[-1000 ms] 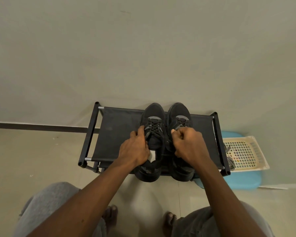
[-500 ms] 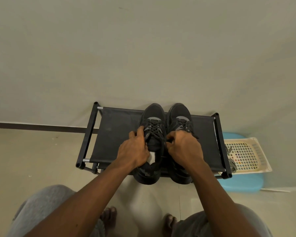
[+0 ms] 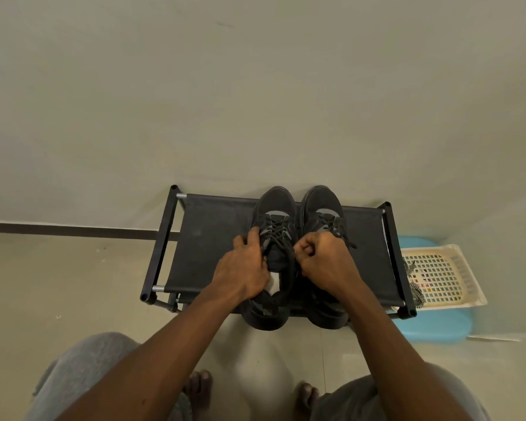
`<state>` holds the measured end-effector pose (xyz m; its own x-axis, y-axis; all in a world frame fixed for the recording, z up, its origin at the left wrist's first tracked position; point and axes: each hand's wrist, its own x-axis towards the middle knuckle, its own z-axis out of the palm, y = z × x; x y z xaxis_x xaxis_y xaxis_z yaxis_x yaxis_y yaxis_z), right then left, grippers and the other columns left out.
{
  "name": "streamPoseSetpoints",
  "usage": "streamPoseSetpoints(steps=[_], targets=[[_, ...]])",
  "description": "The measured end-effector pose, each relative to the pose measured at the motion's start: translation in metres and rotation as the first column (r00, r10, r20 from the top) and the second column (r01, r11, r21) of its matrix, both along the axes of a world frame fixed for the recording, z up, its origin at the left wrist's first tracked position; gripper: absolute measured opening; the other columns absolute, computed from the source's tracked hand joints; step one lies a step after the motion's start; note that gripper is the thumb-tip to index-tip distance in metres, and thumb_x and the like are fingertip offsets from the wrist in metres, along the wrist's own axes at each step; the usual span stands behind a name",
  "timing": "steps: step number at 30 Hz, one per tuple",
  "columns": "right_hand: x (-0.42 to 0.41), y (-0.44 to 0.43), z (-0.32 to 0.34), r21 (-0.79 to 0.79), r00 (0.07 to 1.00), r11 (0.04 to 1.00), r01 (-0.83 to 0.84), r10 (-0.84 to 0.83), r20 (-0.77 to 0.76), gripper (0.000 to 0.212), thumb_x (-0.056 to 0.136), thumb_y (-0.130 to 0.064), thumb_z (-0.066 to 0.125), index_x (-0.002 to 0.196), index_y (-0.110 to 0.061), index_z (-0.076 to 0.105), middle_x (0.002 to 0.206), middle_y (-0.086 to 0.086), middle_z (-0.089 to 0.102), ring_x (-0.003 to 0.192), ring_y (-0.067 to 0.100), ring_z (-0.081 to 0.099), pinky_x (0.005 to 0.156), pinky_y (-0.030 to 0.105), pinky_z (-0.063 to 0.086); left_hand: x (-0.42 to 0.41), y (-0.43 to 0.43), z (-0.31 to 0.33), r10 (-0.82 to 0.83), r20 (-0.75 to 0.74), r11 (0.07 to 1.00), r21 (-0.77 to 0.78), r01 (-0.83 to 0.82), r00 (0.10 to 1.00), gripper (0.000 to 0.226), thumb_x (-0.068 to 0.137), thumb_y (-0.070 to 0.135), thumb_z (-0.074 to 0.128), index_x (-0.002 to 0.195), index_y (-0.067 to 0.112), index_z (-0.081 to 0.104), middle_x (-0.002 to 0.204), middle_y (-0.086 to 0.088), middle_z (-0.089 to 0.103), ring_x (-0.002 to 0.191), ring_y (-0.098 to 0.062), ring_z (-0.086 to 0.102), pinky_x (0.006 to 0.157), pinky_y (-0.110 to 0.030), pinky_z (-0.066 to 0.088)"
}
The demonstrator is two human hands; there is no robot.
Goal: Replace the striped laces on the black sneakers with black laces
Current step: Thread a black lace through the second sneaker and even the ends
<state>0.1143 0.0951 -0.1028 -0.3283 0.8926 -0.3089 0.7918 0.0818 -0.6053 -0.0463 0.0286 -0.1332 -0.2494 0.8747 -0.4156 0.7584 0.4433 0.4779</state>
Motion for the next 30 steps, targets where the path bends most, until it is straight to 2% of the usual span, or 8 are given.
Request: streamPoseSetpoints(steps=[5,7,11,15,17,21,26,30], targets=[[-0.006,0.002,0.010,0.012,0.980,0.985,0.174,-0.172,-0.098,0.012,0.087,-0.029,0.065,0.079,-0.021,0.064,0.068,-0.004,0.070,0.068,0.012,0.066,0.066,0.033,0.055,0.000,0.001,0.001,-0.014,0.018,1.000,-0.012,0.014,1.000,0.074,0.103,0.032,0.054,0.162,0.022,0.010,0.153,-0.020,0.035,0.122,-0.043,0.058,0.105,-0.053,0.049],[-0.007,0.005,0.012,-0.077,0.940,0.961,0.267,-0.277,-0.198,0.002,0.088,-0.019,0.064,0.087,-0.020,0.065,0.070,-0.005,0.075,0.072,0.012,0.070,0.071,0.034,0.057,-0.001,0.002,0.001,-0.018,0.025,1.000,-0.015,0.019,1.000,0.075,0.103,0.032,0.055,0.162,0.023,0.010,0.152,-0.019,0.035,0.122,-0.042,0.059,0.106,-0.052,0.050],[-0.004,0.011,0.015,-0.232,0.811,0.919,0.318,-0.390,-0.435,0.014,0.090,-0.001,0.065,0.095,-0.014,0.068,0.071,0.001,0.075,0.076,0.024,0.071,0.082,0.049,0.060,-0.007,0.004,0.001,-0.049,0.045,0.998,-0.032,0.050,0.998,0.081,0.101,0.036,0.061,0.162,0.025,0.010,0.154,-0.017,0.035,0.129,-0.041,0.056,0.110,-0.051,0.047],[0.007,0.014,0.019,-0.075,0.833,0.927,0.368,-0.365,-0.416,0.021,0.085,-0.021,0.071,0.100,-0.035,0.073,0.077,-0.009,0.077,0.083,0.012,0.074,0.099,0.056,0.051,-0.018,0.008,0.003,-0.031,0.081,1.000,0.003,0.031,0.996,0.083,0.094,0.047,0.069,0.159,0.028,0.022,0.156,-0.011,0.034,0.139,-0.037,0.045,0.115,-0.054,0.042],[0.015,0.016,0.024,-0.155,0.707,0.888,0.433,-0.441,-0.553,0.020,0.090,-0.014,0.071,0.104,-0.028,0.075,0.078,0.000,0.077,0.082,0.016,0.074,0.093,0.055,0.057,-0.020,0.008,0.008,-0.005,0.116,0.982,0.186,-0.017,0.993,0.082,0.091,0.048,0.071,0.158,0.030,0.028,0.163,-0.005,0.027,0.148,-0.031,0.034,0.119,-0.052,0.038],[0.037,0.021,0.037,-0.191,0.482,0.815,0.547,-0.492,-0.725,0.015,0.093,-0.003,0.069,0.107,-0.003,0.074,0.068,0.001,0.072,0.067,0.011,0.067,0.072,0.026,0.058,-0.016,0.011,0.024,0.004,0.145,0.840,0.536,-0.082,0.989,0.064,0.095,0.040,0.070,0.152,0.031,0.043,0.164,0.005,0.028,0.151,-0.016,0.028,0.113,-0.034,0.032],[0.048,0.018,0.053,-0.311,0.278,0.831,0.462,-0.468,-0.839,0.015,0.098,-0.003,0.062,0.109,-0.006,0.072,0.084,0.008,0.075,0.074,0.017,0.069,0.068,0.021,0.056,-0.005,0.007,0.031,-0.056,0.281,0.759,0.636,-0.143,0.958,0.039,0.095,0.036,0.067,0.133,0.030,0.063,0.136,0.013,0.058,0.125,-0.008,0.058,0.101,-0.041,0.055],[0.031,0.006,0.059,-0.447,0.149,0.877,0.174,-0.472,-0.869,0.025,0.099,0.006,0.050,0.118,-0.001,0.066,0.104,0.015,0.074,0.106,0.031,0.072,0.091,0.030,0.059,0.015,0.004,0.039,-0.134,0.539,0.788,0.567,-0.241,0.832,0.022,0.096,0.024,0.073,0.118,0.022,0.072,0.105,0.010,0.075,0.102,-0.009,0.071,0.088,-0.039,0.061]])
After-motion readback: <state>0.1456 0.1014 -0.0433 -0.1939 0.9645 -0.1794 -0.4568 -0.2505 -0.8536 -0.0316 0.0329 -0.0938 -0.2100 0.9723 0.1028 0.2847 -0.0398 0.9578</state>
